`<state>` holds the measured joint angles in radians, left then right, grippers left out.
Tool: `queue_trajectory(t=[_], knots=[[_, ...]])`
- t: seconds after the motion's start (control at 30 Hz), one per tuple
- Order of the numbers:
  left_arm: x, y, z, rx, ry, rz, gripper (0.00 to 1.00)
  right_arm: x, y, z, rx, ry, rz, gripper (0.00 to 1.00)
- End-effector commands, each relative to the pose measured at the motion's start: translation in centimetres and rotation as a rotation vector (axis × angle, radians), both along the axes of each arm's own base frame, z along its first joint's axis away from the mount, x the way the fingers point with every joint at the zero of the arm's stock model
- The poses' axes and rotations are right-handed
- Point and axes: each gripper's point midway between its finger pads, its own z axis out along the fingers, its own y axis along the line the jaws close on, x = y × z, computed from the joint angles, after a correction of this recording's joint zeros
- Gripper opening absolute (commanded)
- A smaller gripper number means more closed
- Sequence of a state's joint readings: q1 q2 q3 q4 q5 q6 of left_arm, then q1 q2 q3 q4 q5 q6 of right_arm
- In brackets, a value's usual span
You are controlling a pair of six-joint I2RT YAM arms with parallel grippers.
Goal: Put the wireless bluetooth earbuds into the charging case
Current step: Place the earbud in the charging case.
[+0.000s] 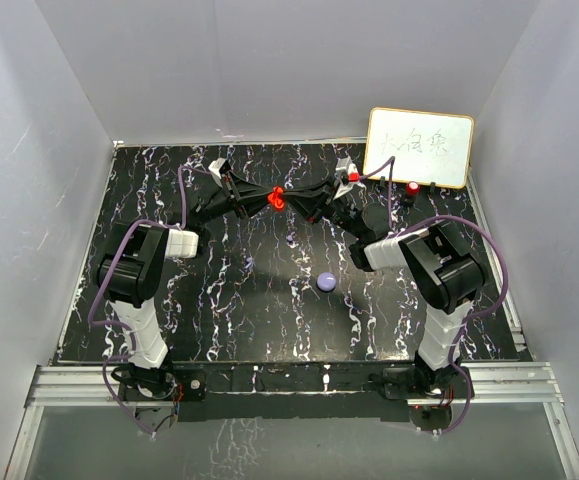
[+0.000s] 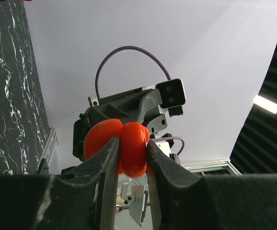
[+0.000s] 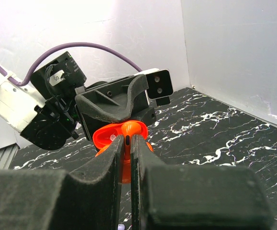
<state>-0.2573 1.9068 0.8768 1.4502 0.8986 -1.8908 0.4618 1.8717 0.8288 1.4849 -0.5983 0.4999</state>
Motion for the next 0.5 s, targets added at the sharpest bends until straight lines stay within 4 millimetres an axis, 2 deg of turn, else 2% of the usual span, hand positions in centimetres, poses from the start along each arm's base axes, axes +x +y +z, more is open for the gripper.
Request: queue_trajectory(t=[0.0, 0.47], knots=[[-2.47, 0.59, 7.03, -0.116, -0.358, 0.001, 0.0, -2.55, -0.69, 4.82, 0.099, -0.248, 0.029, 0.06], [-2.2, 0.59, 6.88, -0.116, -0.355, 0.005, 0.0, -2.79, -0.82, 5.31, 0.102, -0.263, 0.027, 0.09]])
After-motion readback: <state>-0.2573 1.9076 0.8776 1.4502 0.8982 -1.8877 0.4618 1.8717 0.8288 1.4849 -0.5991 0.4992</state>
